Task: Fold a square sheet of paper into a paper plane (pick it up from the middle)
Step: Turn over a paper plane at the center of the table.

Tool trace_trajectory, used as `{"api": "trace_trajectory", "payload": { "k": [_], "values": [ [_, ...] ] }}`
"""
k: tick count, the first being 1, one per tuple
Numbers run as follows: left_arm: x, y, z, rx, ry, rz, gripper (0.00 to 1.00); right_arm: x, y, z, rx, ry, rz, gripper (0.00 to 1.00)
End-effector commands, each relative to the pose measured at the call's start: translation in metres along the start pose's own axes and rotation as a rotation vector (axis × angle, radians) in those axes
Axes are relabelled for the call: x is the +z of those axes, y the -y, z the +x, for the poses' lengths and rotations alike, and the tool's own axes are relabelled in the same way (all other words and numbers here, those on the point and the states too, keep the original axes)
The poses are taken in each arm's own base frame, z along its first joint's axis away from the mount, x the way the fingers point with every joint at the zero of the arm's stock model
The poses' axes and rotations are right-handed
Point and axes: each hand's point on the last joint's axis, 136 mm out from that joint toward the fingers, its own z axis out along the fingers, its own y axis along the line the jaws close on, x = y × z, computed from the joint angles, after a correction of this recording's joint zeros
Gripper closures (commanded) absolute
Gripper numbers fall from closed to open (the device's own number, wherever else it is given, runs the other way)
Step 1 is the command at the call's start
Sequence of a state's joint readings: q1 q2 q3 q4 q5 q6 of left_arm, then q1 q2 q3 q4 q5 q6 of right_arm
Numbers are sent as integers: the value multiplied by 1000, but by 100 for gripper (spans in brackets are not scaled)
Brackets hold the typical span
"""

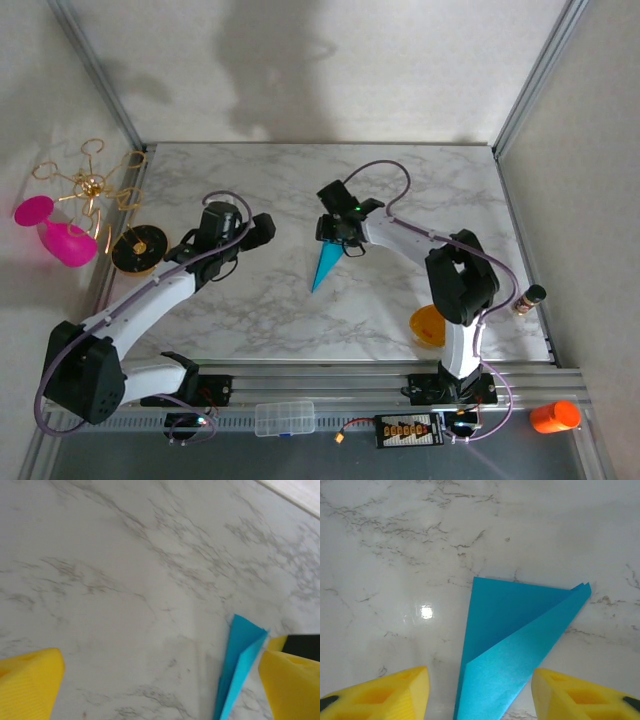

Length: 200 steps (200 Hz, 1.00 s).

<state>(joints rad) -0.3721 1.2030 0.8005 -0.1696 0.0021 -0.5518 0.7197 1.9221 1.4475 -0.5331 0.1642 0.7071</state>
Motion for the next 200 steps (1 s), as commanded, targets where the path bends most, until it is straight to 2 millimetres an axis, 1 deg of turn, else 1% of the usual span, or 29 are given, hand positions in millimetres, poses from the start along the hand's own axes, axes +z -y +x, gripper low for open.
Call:
{"api": "trace_trajectory", "payload": {
  "k": [1, 15, 32, 76, 119, 174, 200],
  "values": [
    [-10, -17, -22, -5, 110, -57, 1, 10, 15, 14, 36, -8, 193, 44],
    [-13, -22, -27, -5, 127, -74, 1, 13, 8, 17, 46, -8, 227, 46],
    [-12, -25, -29, -15, 130, -79, 1, 19, 3, 23, 63, -11, 275, 50],
    [-7, -24, -21, -20, 95, -51, 1, 25, 8, 32, 110, 7, 407, 56],
    [-3, -24, -17, -20, 79, -44, 1, 32, 7, 35, 110, -8, 435, 59],
    [0, -27, -16, -28, 70, -48, 1, 38, 10, 40, 108, -25, 455, 60],
    [2, -24, -14, -34, 61, -28, 1, 40, 10, 40, 107, -31, 463, 61]
  ]
}}
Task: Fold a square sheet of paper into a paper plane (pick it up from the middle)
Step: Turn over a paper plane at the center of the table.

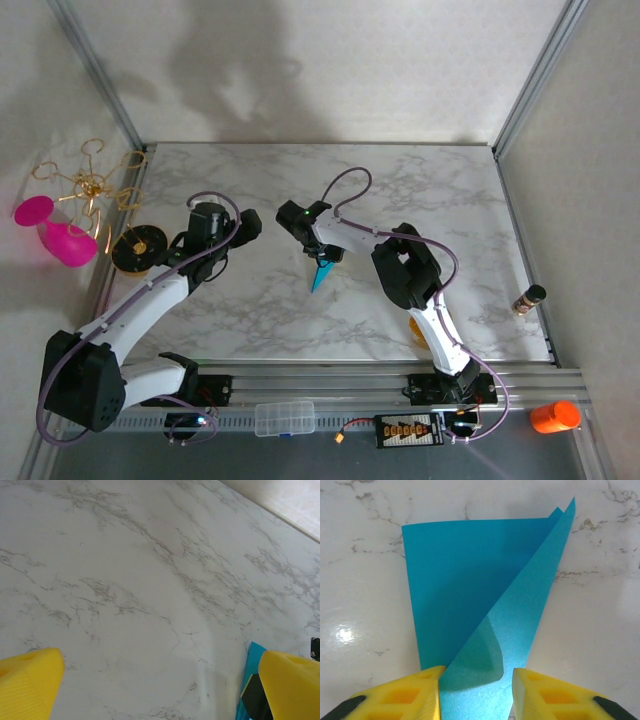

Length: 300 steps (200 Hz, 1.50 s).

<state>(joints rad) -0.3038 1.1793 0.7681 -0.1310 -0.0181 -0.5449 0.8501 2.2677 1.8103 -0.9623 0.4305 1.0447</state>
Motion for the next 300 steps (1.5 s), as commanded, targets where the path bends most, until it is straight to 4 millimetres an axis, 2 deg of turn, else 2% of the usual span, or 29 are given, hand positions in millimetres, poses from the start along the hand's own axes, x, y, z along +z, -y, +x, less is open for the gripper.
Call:
{"api": "trace_trajectory", "payload": {
  "k": [1, 45, 75, 98, 128, 149, 169, 192, 210, 241, 300],
  "values": [
    [4, -1, 2, 3, -3, 16, 1, -1, 2, -2, 11, 18, 39, 62],
    [4, -4, 2, 1, -5, 3, 1, -12, 8, -13, 34, 59, 52, 72],
    [4, -6, 1, -7, 0, -2, 1, -18, 13, -17, 42, 79, 64, 85],
    [3, -9, -1, -41, 4, -9, 1, -23, 17, -22, 39, 97, 72, 100],
    [3, -17, -4, -93, 7, -22, 1, -40, 13, -41, 34, 154, 17, 100],
    [3, -29, -8, -157, 8, -35, 1, -57, 1, -56, 12, 201, -94, 100],
    [5, -41, -8, -227, -2, -30, 1, -78, -25, -65, -51, 250, -292, 100],
    [11, -47, 2, -298, -47, 7, 1, -102, -58, -58, -117, 265, -574, 100],
    [17, -41, 14, -330, -103, 70, 1, -114, -70, -53, -115, 256, -755, 100],
    [21, -29, 31, -374, -162, 163, 1, -115, -78, -39, -80, 173, -971, 100],
    [28, -28, 60, -412, -220, 189, 7, -79, -67, -15, -17, 47, -1106, 100]
  ]
}}
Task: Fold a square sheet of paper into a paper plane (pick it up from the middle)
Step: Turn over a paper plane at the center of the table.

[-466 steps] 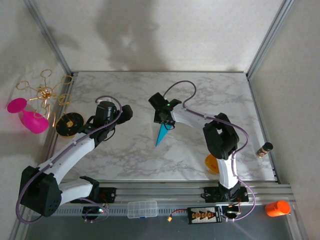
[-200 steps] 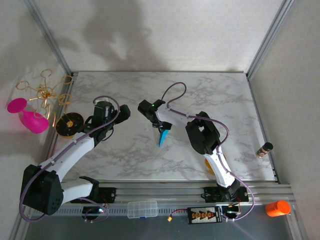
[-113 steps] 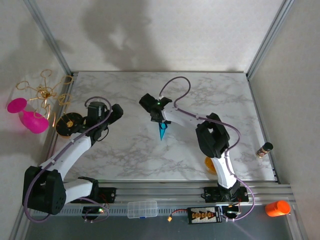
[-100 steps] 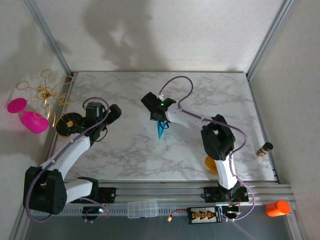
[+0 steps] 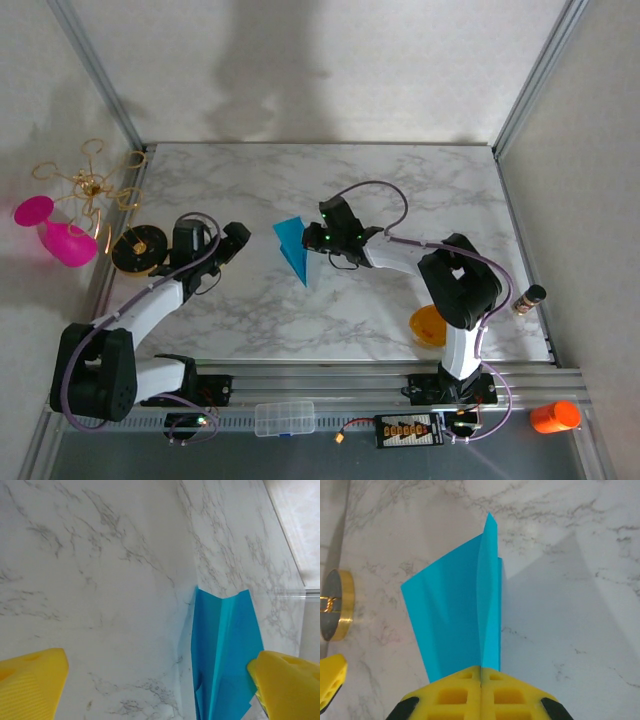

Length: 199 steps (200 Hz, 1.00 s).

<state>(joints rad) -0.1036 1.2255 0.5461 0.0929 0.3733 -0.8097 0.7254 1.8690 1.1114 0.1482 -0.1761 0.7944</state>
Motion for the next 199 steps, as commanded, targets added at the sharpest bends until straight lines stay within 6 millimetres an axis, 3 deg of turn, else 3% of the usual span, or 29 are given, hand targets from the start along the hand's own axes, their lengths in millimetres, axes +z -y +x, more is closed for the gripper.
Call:
{"api": "trace_trajectory", "payload": {
  "k": [1, 33, 46, 91, 131, 199],
  "values": [
    [7, 6, 13, -24, -38, 48, 7, 0, -18, -2, 24, 2, -155, 100],
    [19, 14, 37, -21, -114, 83, 14, 1, -2, 11, 57, -17, -152, 100],
    [26, 20, 50, -15, -156, 105, 17, -1, 13, 5, 83, -2, -135, 100],
    [46, 30, 87, 16, -291, 110, 24, 1, 26, 11, 86, -19, -100, 96],
    [54, 41, 99, 31, -347, 137, 29, 3, 30, 13, 77, -31, -79, 93],
    [78, 48, 99, 28, -361, 117, 60, 7, 38, 18, 74, -48, -49, 93]
  ]
}}
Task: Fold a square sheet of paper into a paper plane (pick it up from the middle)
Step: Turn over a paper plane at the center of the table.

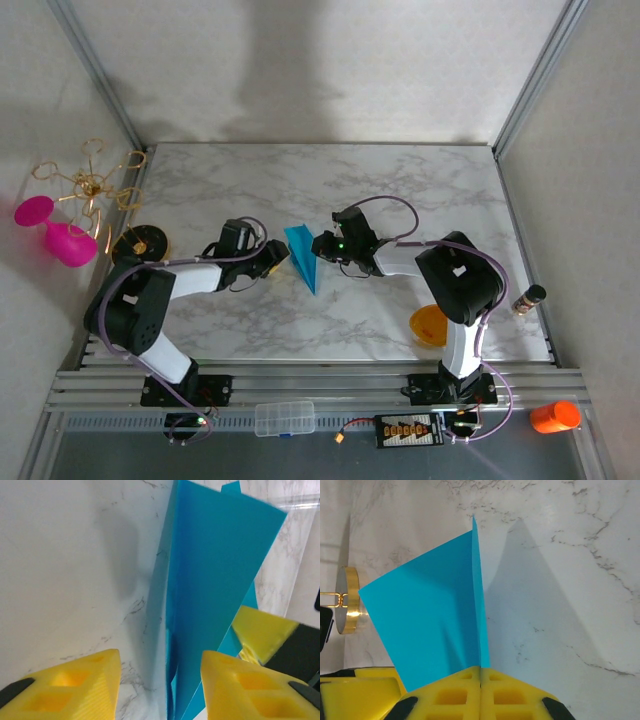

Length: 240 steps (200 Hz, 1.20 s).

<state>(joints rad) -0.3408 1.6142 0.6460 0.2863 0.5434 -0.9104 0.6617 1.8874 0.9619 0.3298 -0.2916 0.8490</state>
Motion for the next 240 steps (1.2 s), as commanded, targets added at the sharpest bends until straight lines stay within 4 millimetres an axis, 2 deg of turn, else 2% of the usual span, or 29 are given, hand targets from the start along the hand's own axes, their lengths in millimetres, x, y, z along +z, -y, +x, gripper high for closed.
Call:
{"api": "trace_trajectory", "payload": {
  "k": [1, 24, 48, 57, 88, 136, 204, 223, 240],
  "values": [
    [6, 15, -7, 17, 6, 35, 60, 4, 4, 2, -15, -15, 14, 93],
    [12, 15, -8, 15, -4, 35, 69, 4, 4, 2, -14, -18, 11, 93],
    [18, 10, -5, 5, -24, 24, 74, 5, 5, 2, -7, -18, 12, 93],
    [19, 15, -8, 17, -15, 48, 75, 5, 6, 2, -3, -18, 11, 93],
    [24, 20, -7, 23, -34, 75, 77, 5, 6, 2, 3, -20, 9, 93],
    [29, 16, -6, 27, -51, 67, 82, 4, 8, 0, 9, -17, 9, 93],
    [30, 20, -10, 48, -41, 73, 98, 4, 13, 0, -42, -30, 47, 84],
    [29, 20, -11, 58, -35, 63, 100, 3, 15, -2, -59, -36, 62, 86],
    [27, 21, -13, 66, -25, 51, 100, 1, 18, -6, -61, -24, 81, 91]
  ]
}}
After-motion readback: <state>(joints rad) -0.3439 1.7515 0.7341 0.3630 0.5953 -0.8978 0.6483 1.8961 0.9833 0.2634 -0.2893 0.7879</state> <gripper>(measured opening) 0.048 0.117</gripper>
